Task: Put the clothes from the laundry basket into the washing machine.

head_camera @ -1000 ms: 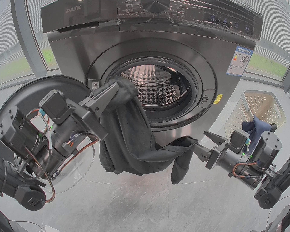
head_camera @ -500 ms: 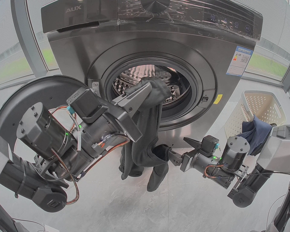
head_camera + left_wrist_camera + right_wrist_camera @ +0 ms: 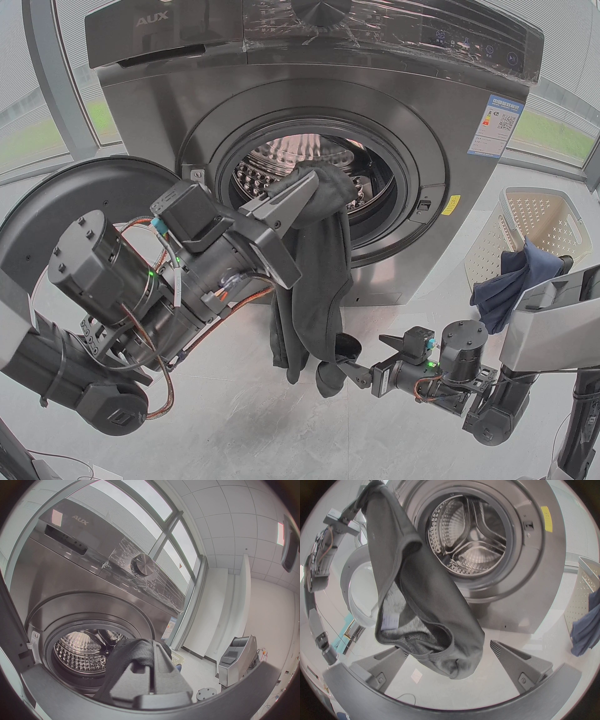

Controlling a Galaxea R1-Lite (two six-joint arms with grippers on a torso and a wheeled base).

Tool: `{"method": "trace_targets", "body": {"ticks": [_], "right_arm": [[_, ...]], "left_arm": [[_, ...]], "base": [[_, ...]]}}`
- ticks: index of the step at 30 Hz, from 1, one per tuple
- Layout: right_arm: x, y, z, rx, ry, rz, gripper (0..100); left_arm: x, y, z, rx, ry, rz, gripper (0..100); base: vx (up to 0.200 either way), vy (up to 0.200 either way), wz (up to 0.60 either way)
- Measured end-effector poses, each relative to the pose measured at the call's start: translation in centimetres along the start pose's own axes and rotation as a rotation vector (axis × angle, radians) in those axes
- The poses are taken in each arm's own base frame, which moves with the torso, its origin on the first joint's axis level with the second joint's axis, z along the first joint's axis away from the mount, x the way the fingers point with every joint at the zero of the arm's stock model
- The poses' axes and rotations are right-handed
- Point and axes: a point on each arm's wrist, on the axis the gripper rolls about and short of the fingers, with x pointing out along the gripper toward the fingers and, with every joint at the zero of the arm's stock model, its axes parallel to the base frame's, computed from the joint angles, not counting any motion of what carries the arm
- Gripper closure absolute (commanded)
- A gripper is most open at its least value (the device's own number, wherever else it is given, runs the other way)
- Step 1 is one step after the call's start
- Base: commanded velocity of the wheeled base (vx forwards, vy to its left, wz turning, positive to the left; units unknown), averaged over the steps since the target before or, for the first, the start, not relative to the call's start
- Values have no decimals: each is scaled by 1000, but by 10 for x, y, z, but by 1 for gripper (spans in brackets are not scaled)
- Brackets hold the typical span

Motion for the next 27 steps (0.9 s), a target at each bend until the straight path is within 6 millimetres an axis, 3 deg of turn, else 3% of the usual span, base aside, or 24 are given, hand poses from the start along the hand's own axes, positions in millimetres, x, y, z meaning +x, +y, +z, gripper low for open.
{"method": "trace_targets", "body": {"ticks": [6, 12, 27], "right_arm": [[-9, 0, -11, -10, 58, -2, 0], [-7, 4, -3, -13, 21, 15, 0], [39, 25, 37, -16, -208, 89, 0]], "left_arm": [[0, 0, 0, 1, -1, 3, 100], [-1, 0, 0, 2, 1, 4, 100], [-2, 0, 0, 1, 2, 2, 100]], "base": [[0, 0, 0], [0, 0, 0], [0, 0, 0]]}}
